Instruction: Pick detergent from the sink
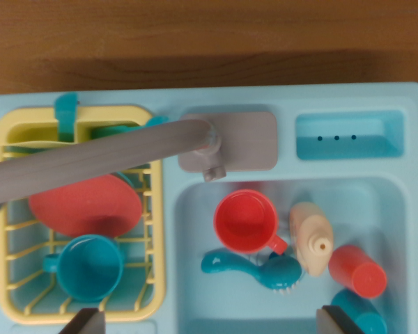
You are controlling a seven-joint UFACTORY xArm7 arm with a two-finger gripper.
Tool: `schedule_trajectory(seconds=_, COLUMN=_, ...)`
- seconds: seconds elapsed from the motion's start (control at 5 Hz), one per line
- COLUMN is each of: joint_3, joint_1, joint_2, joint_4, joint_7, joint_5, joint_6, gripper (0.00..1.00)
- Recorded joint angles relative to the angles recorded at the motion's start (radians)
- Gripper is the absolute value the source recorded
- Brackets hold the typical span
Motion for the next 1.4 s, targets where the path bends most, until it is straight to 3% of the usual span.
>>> schedule_trajectory(seconds=0.2, joint_3=0.0, joint_1=0.0, joint_2=0.0, joint_4=0.0, joint_7=0.0, joint_5=0.0, joint_6=0.0, gripper=0.0)
schedule_trajectory(seconds=0.4, joint_3=-0.006, joint_1=-0.008, joint_2=0.018, joint_4=-0.026, joint_7=-0.02, joint_5=0.0043, joint_6=-0.035, gripper=0.0)
schedule_trajectory(seconds=0.6, joint_3=-0.006, joint_1=-0.008, joint_2=0.018, joint_4=-0.026, joint_7=-0.02, joint_5=0.0043, joint_6=-0.035, gripper=0.0)
schedule_trajectory(seconds=0.8, joint_3=-0.012, joint_1=-0.0165, joint_2=0.036, joint_4=-0.054, joint_7=-0.041, joint_5=0.0089, joint_6=-0.072, gripper=0.0)
schedule_trajectory(seconds=1.0, joint_3=-0.012, joint_1=-0.0165, joint_2=0.036, joint_4=-0.054, joint_7=-0.041, joint_5=0.0089, joint_6=-0.072, gripper=0.0)
schedule_trajectory(seconds=1.2, joint_3=-0.019, joint_1=-0.0263, joint_2=0.058, joint_4=-0.086, joint_7=-0.065, joint_5=0.0141, joint_6=-0.115, gripper=0.0)
schedule_trajectory(seconds=1.4, joint_3=-0.019, joint_1=-0.0263, joint_2=0.058, joint_4=-0.086, joint_7=-0.065, joint_5=0.0141, joint_6=-0.115, gripper=0.0)
